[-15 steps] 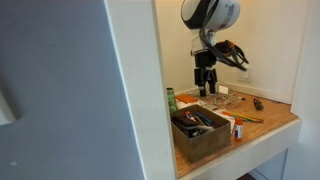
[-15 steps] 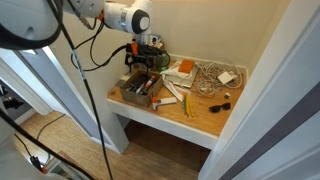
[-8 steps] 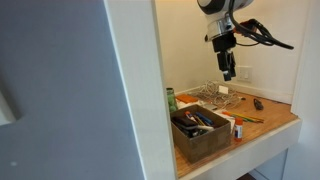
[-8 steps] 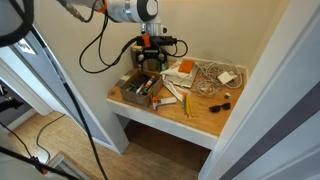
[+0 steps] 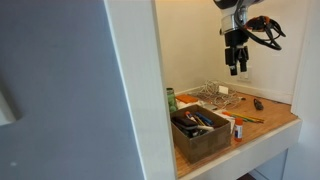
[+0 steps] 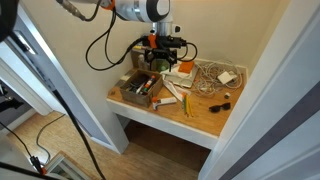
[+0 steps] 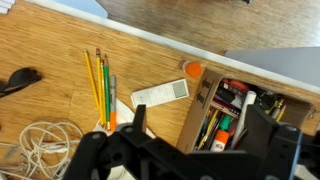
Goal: Put the black and grey object inside the box
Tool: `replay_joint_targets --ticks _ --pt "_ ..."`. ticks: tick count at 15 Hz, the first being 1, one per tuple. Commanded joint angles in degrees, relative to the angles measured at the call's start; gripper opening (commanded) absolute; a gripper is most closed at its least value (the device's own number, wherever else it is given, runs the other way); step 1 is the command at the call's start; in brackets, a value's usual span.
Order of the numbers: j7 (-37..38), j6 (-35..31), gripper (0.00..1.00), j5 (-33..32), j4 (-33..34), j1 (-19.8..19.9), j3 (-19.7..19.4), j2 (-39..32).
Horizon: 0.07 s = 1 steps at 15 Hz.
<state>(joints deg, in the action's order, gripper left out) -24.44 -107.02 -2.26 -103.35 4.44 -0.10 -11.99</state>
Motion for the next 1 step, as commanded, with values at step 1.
replay_joint_targets --ticks 1 --pt "0.10 0.06 1.00 0.06 0.00 -0.17 -0.12 0.09"
